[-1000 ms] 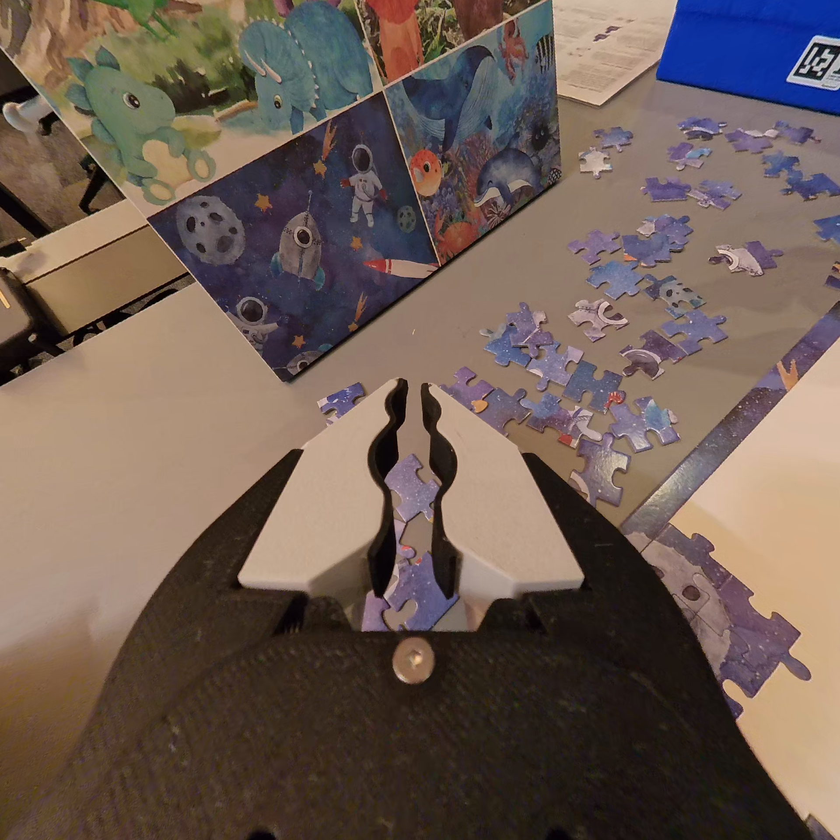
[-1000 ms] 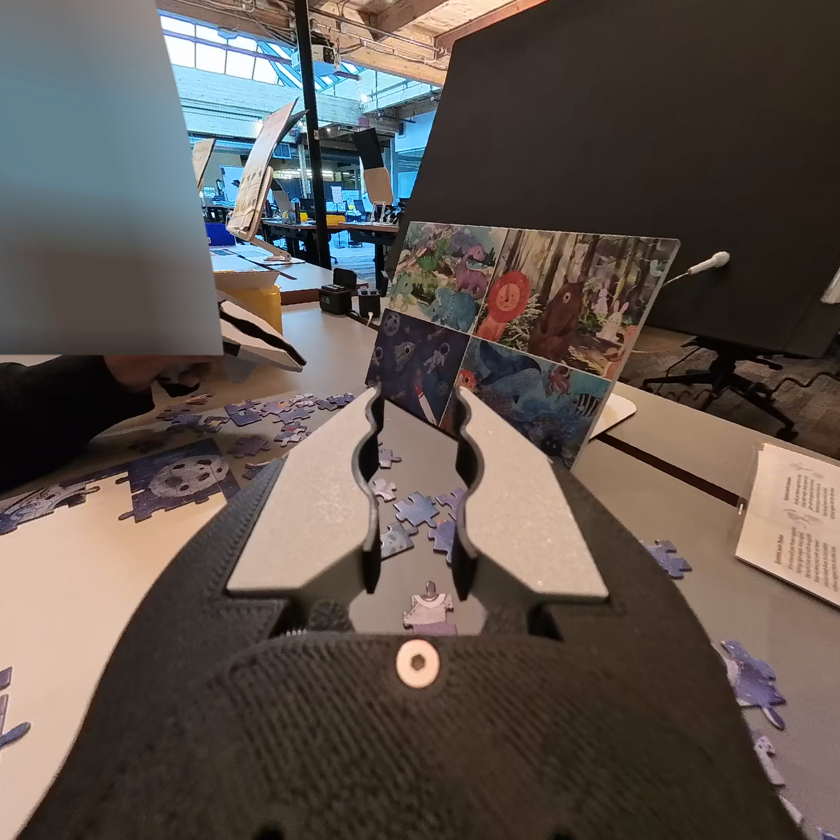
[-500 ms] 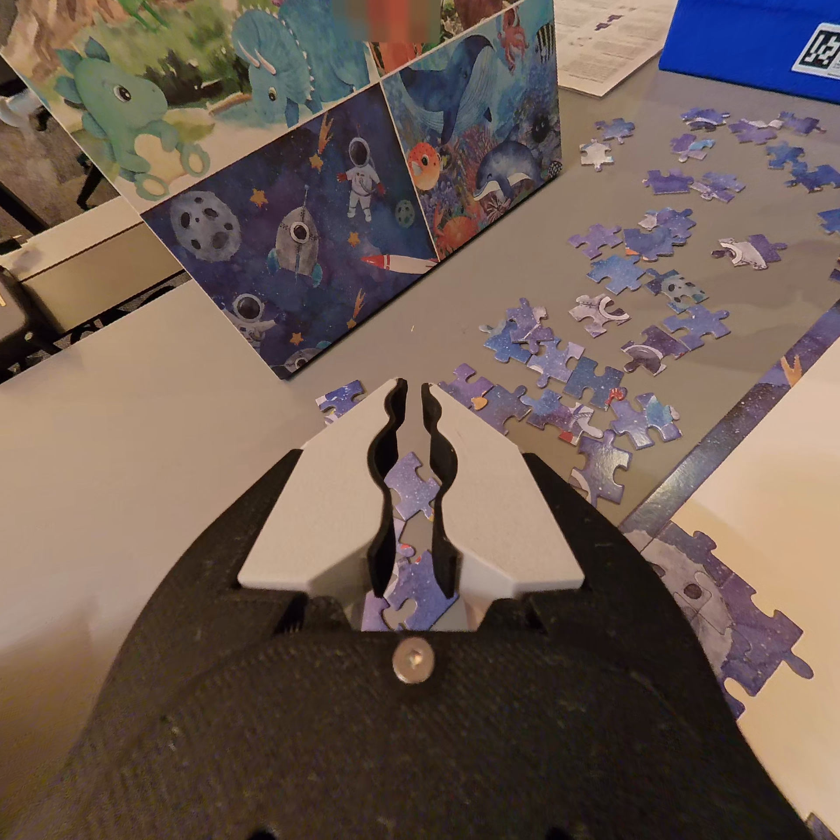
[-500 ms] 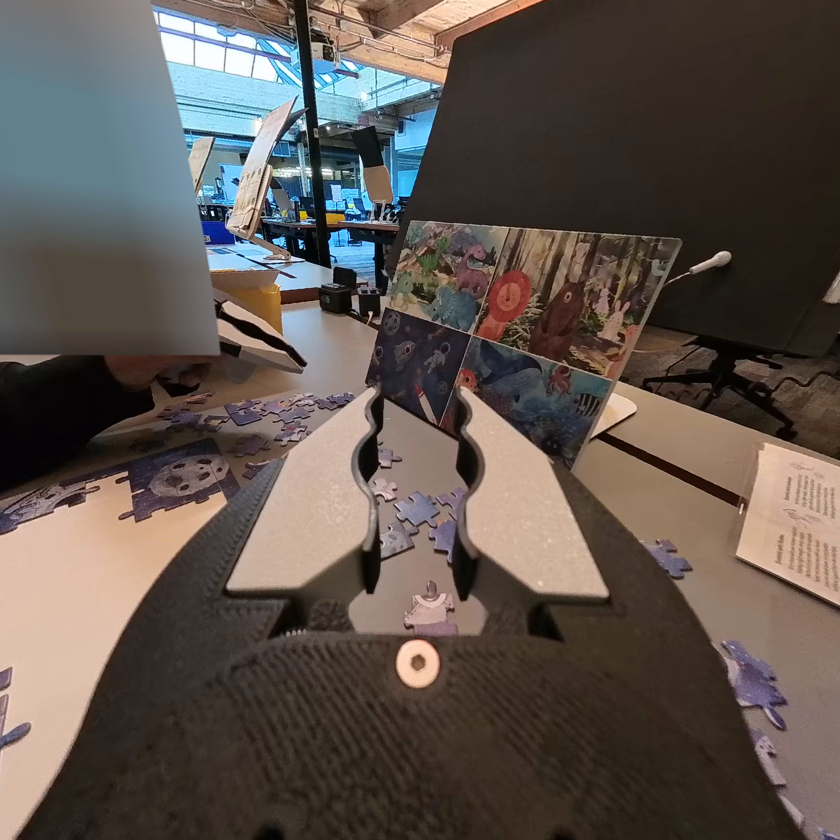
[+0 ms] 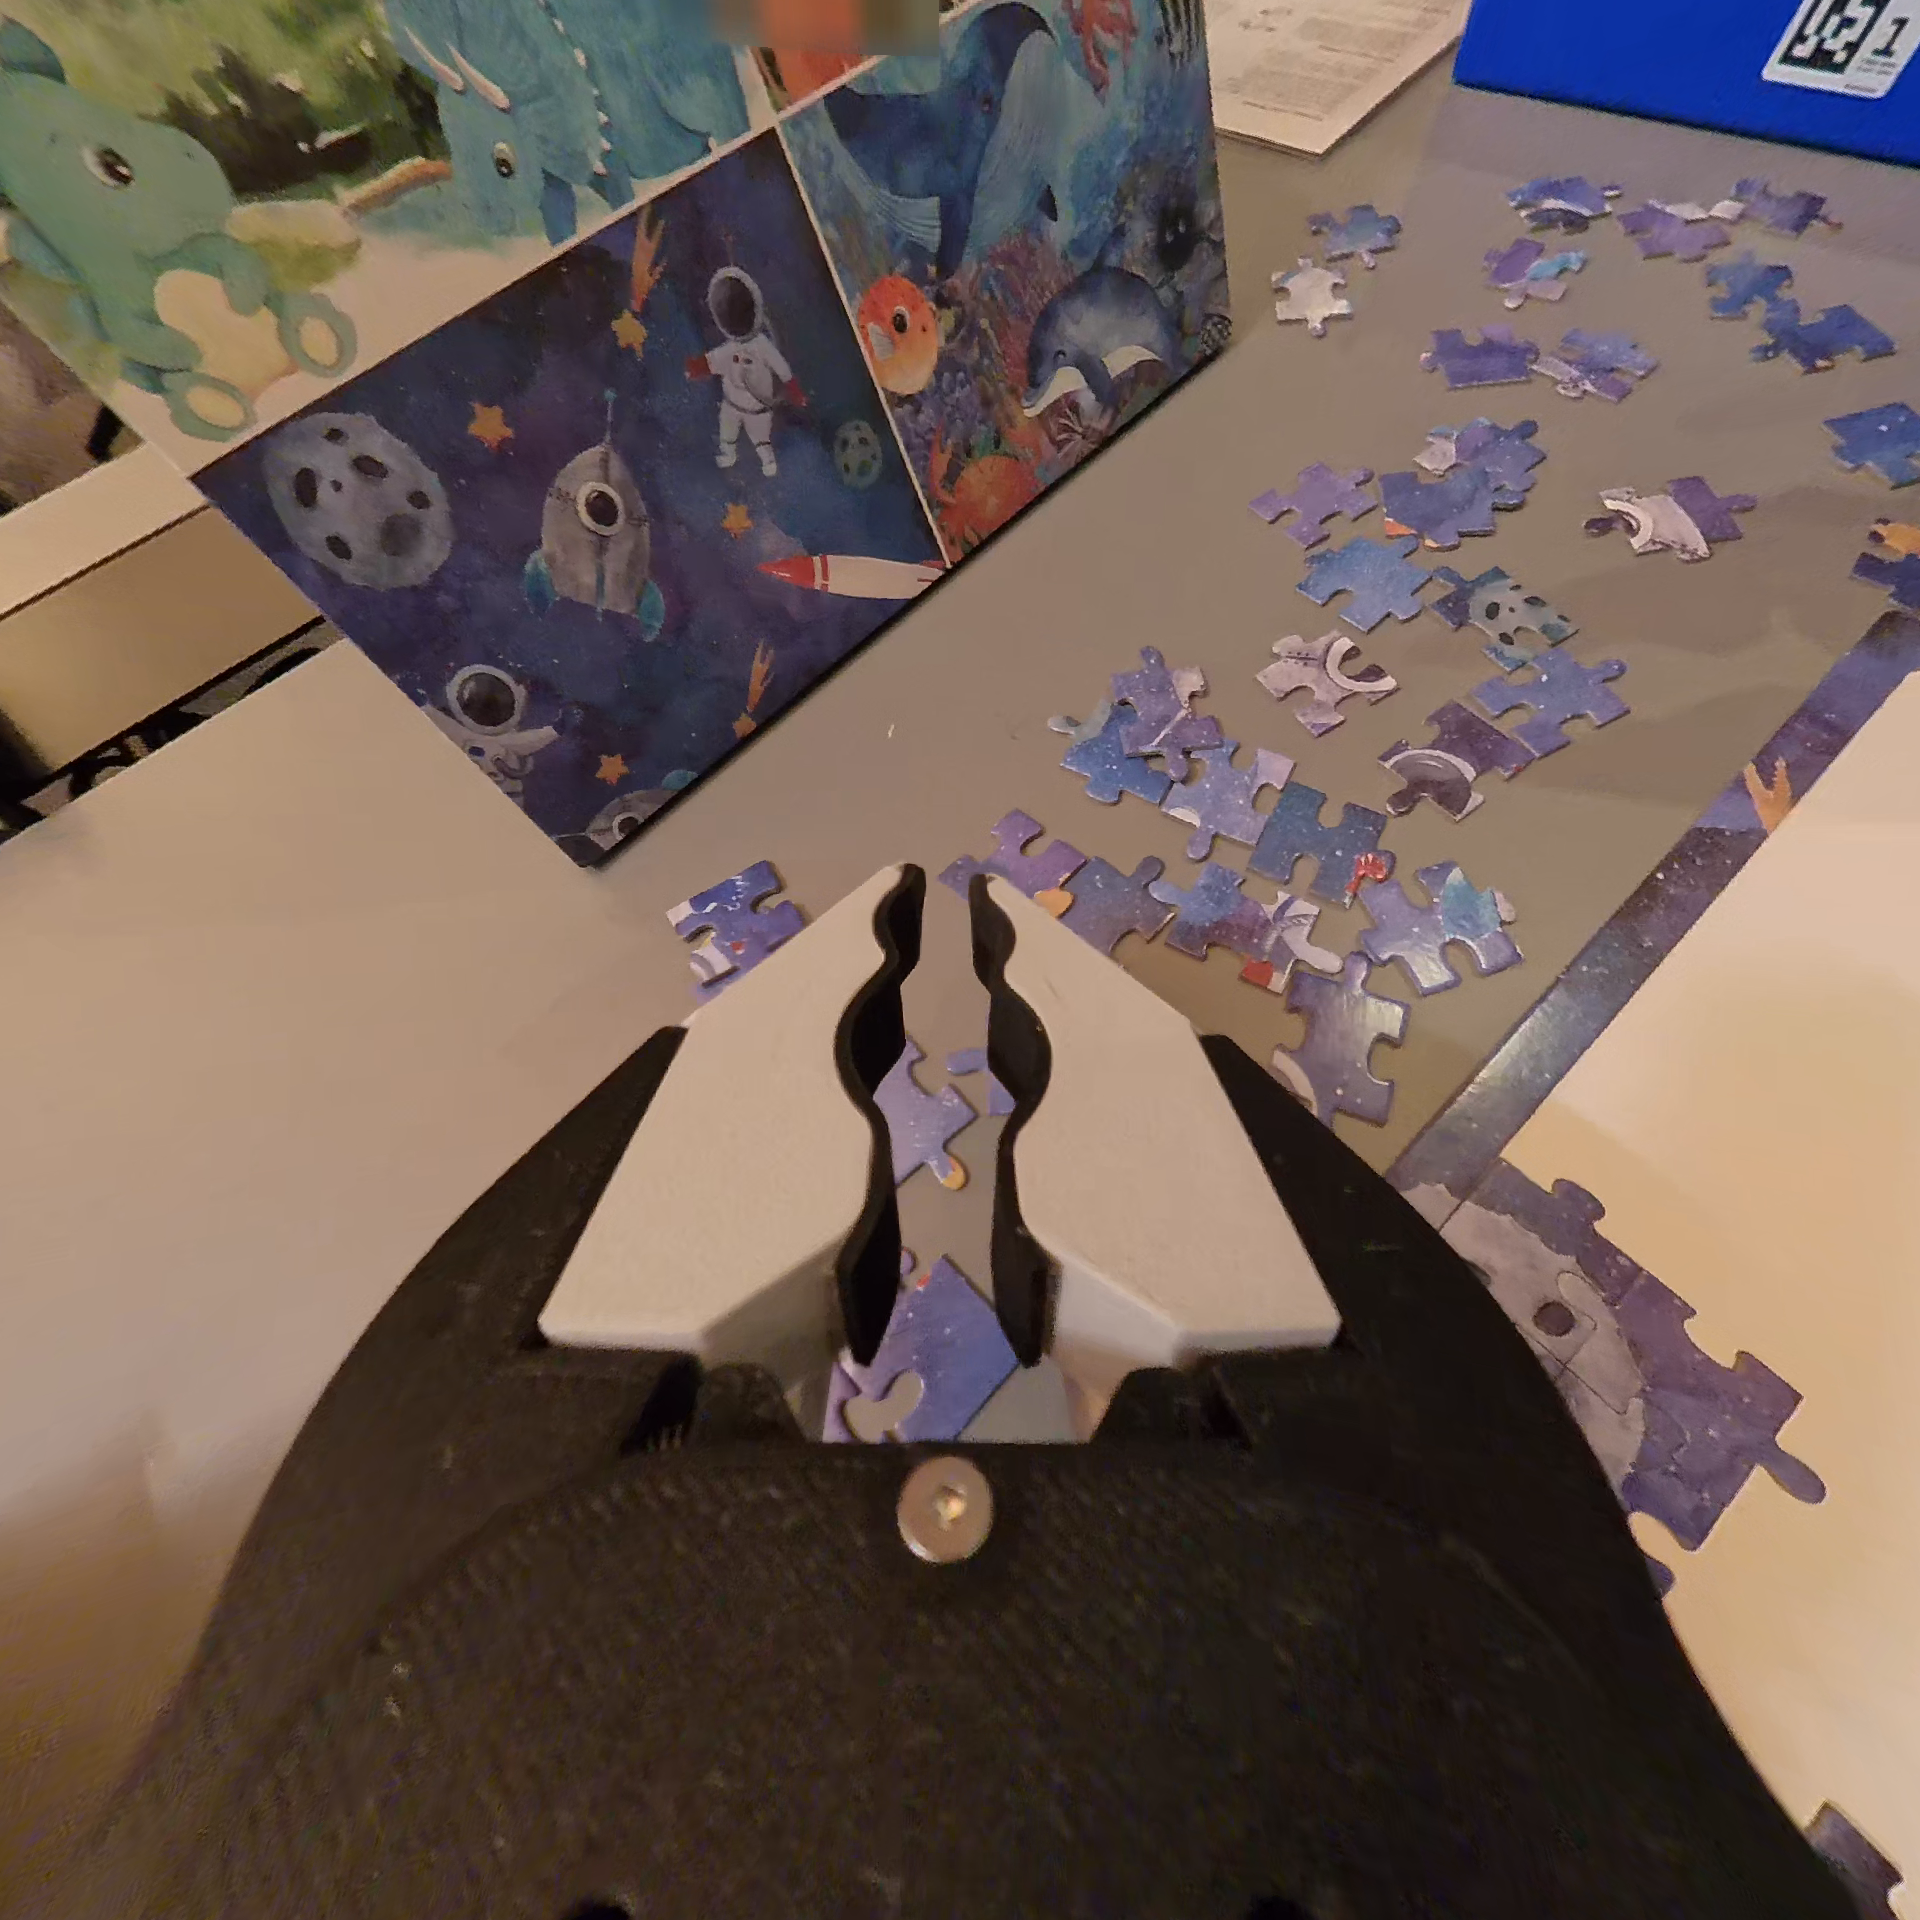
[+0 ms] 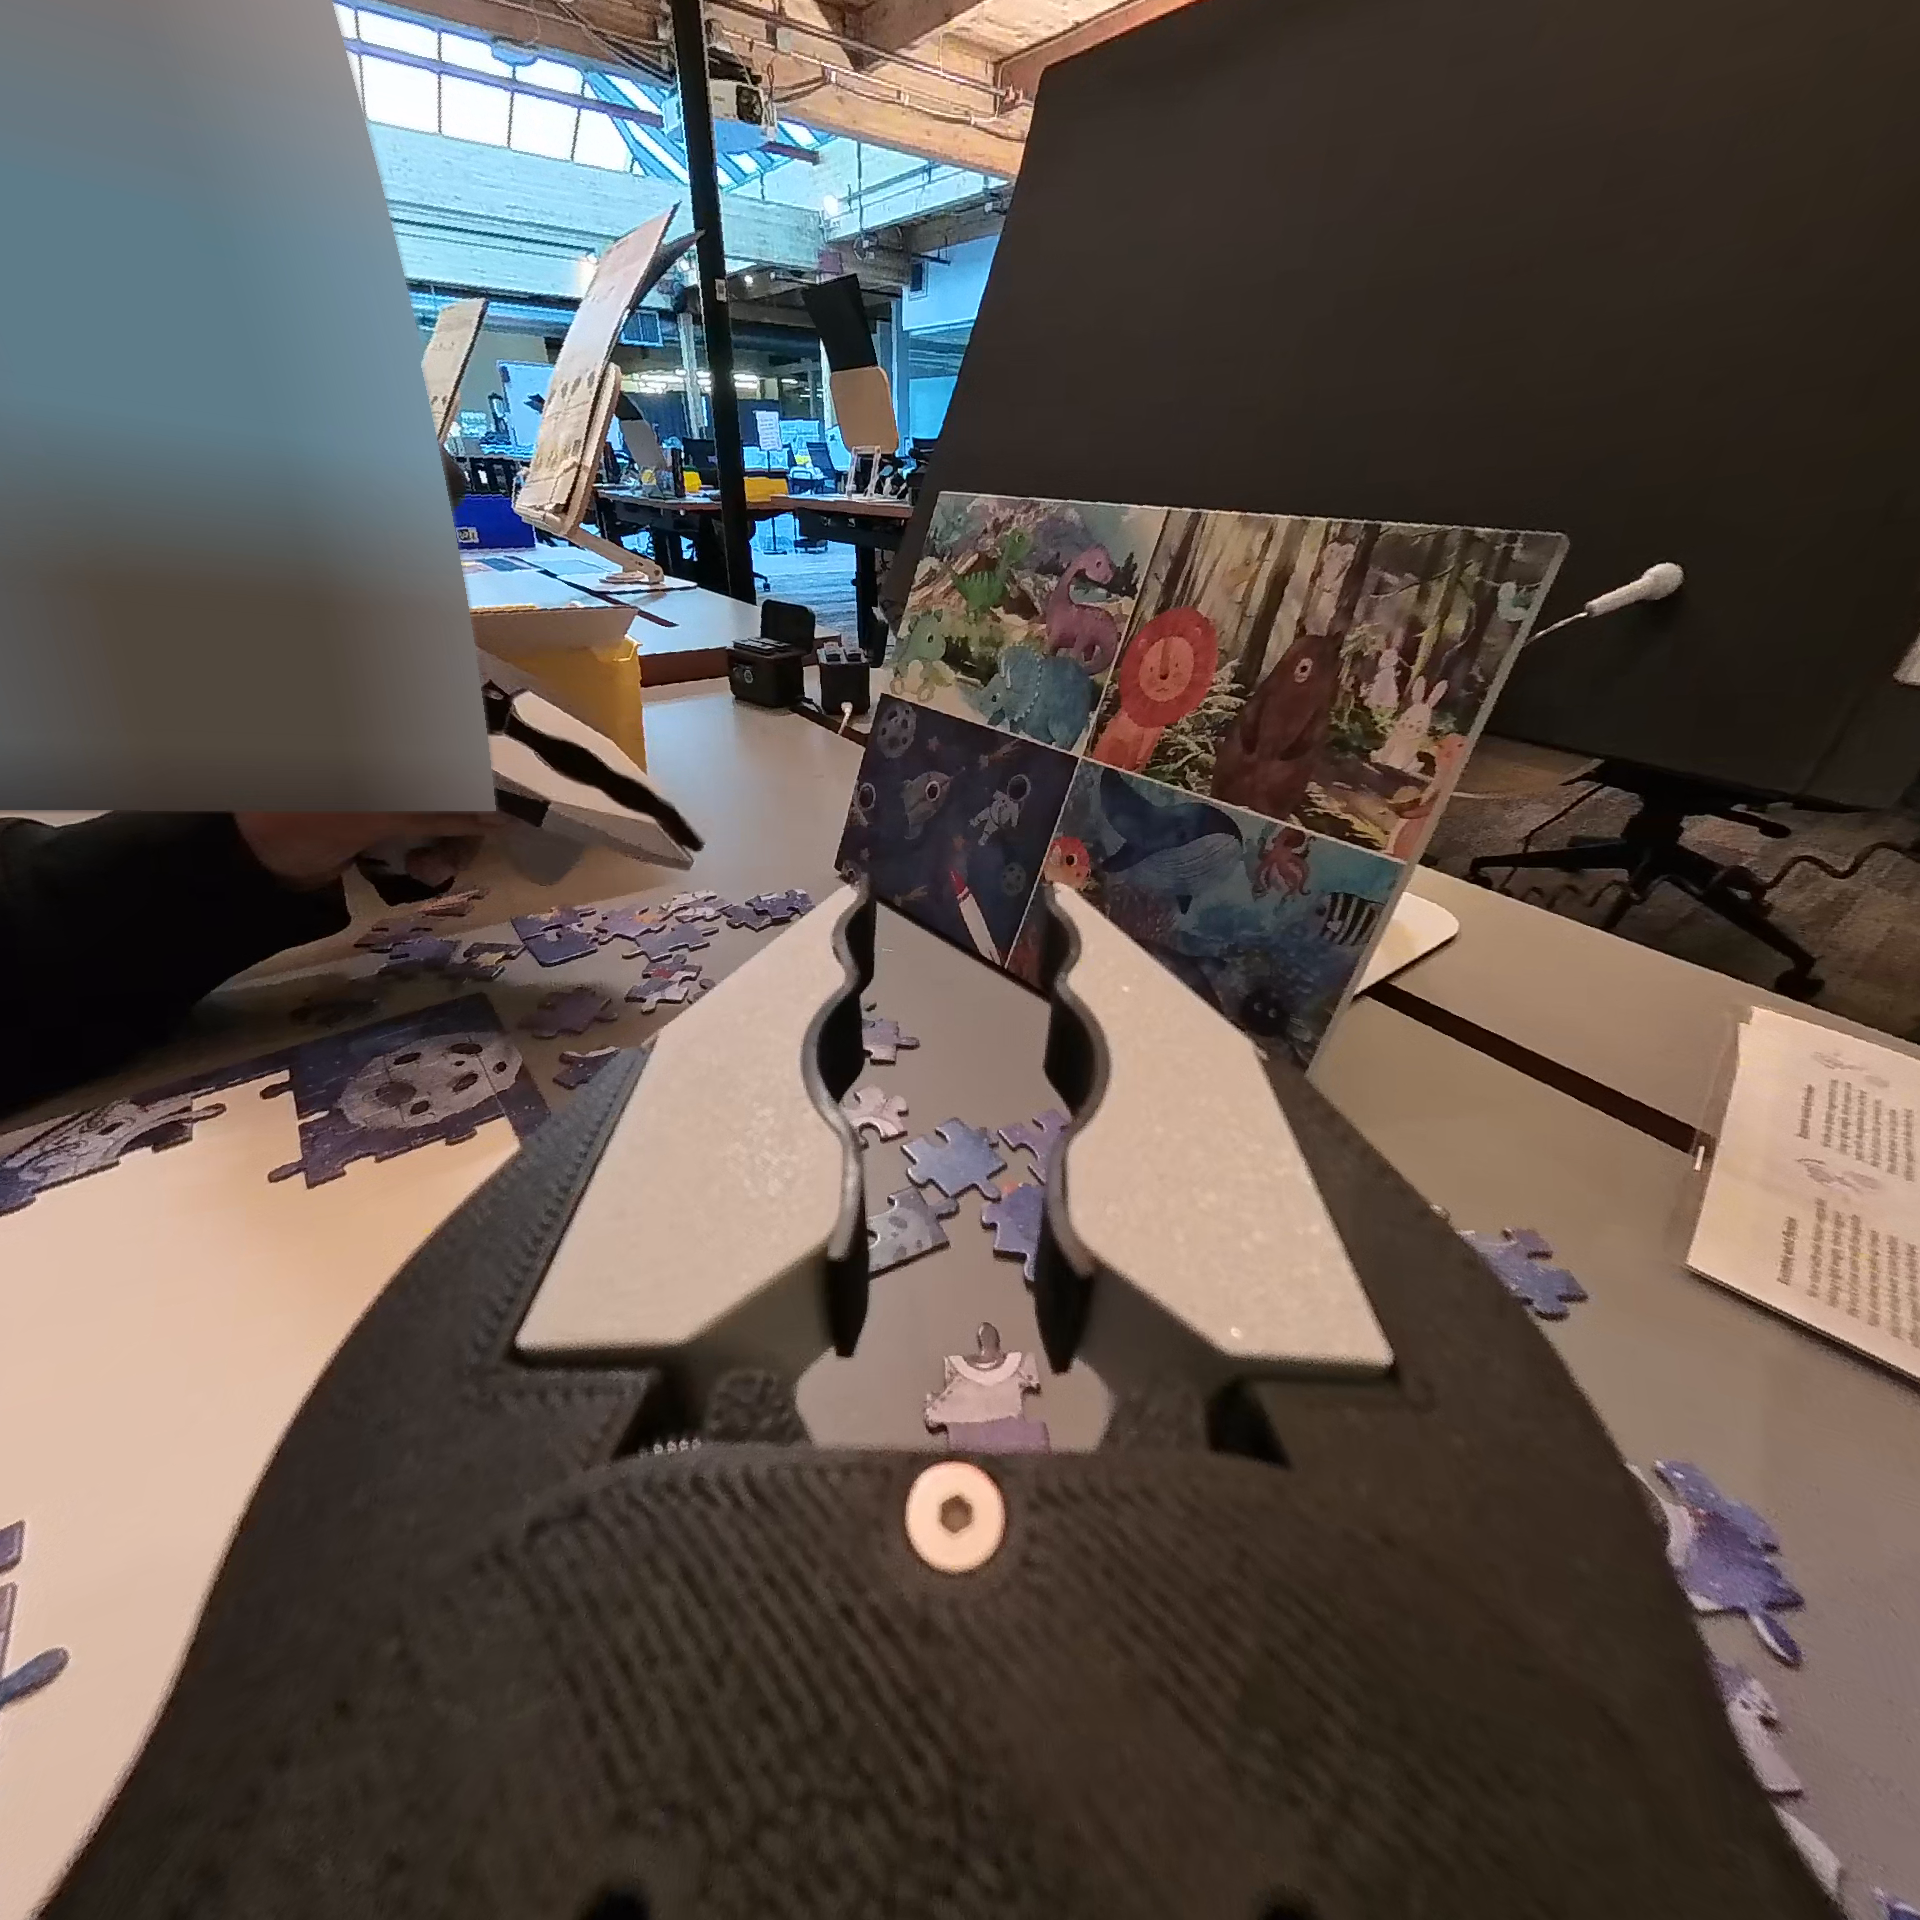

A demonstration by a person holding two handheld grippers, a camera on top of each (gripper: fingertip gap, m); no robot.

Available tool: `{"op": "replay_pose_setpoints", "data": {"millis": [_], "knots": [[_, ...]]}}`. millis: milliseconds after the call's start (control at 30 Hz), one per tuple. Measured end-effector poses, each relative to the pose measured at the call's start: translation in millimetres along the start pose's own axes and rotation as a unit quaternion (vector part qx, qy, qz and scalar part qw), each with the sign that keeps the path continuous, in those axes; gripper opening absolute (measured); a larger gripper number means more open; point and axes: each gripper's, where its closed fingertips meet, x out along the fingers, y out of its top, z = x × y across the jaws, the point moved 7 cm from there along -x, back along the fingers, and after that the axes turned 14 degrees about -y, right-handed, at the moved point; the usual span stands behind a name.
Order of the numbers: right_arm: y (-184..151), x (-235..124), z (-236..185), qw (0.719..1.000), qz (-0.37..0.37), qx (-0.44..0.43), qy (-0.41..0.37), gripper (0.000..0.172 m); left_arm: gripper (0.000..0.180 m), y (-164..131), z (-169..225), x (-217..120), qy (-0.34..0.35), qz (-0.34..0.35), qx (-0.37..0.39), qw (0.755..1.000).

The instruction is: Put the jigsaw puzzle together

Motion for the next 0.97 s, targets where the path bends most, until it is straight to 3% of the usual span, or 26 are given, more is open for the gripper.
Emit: {"op": "replay_pose_setpoints", "data": {"millis": [967], "knots": [[-1,1,-1,1.0,-0.004,-0.005,0.0,0.03,0.012,-9,17,20,-0.056,-0.065,0.022,0.996]]}}
